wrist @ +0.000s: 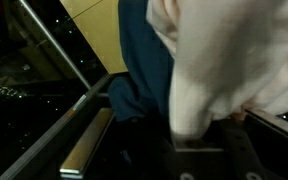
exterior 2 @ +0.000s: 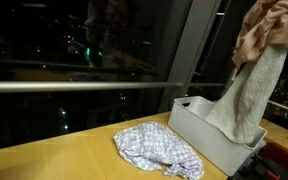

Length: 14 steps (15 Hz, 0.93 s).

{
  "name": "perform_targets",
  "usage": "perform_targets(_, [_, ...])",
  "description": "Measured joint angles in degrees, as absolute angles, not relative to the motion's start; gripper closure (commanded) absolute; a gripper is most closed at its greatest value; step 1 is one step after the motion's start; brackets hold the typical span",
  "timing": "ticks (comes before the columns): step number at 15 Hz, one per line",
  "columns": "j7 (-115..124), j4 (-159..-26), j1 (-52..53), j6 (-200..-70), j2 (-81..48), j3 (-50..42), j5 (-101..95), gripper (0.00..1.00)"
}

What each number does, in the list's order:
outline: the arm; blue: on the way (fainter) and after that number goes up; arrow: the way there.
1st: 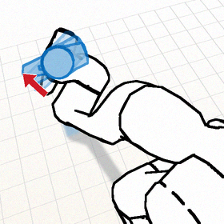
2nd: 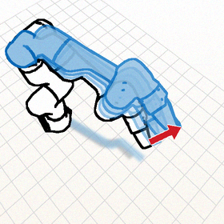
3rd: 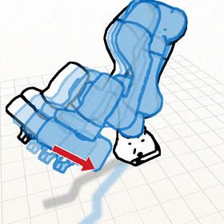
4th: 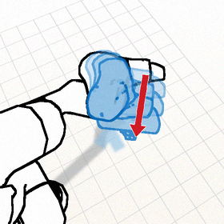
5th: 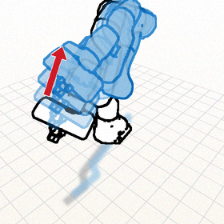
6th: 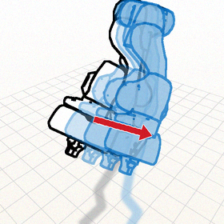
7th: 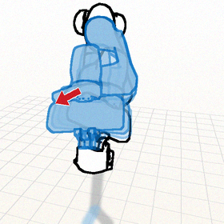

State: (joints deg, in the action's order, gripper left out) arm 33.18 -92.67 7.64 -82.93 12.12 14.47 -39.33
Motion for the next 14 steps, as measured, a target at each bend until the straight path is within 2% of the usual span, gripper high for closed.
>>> perform_targets(14, [32.5,-102.8,6.8,-87.8,10.6,10.3,-39.2,0.94])
